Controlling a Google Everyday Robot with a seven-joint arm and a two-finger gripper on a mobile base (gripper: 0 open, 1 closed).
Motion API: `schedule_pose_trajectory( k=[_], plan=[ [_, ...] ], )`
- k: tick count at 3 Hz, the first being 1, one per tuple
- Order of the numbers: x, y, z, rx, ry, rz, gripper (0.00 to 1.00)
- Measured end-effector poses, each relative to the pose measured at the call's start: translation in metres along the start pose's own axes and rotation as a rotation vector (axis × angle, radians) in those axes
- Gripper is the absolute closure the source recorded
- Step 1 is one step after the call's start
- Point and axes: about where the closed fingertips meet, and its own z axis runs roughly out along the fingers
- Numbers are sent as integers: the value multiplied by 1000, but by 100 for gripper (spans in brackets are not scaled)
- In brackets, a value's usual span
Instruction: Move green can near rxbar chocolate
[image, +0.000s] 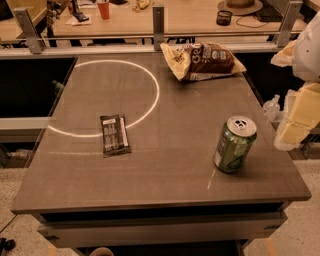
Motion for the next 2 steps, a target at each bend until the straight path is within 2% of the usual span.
schedule_pose_trajectory(
  k=[1, 2],
  plan=[
    [0, 0, 0, 0, 0, 0, 0],
    [9, 2, 1, -1, -90, 62, 0]
  ],
)
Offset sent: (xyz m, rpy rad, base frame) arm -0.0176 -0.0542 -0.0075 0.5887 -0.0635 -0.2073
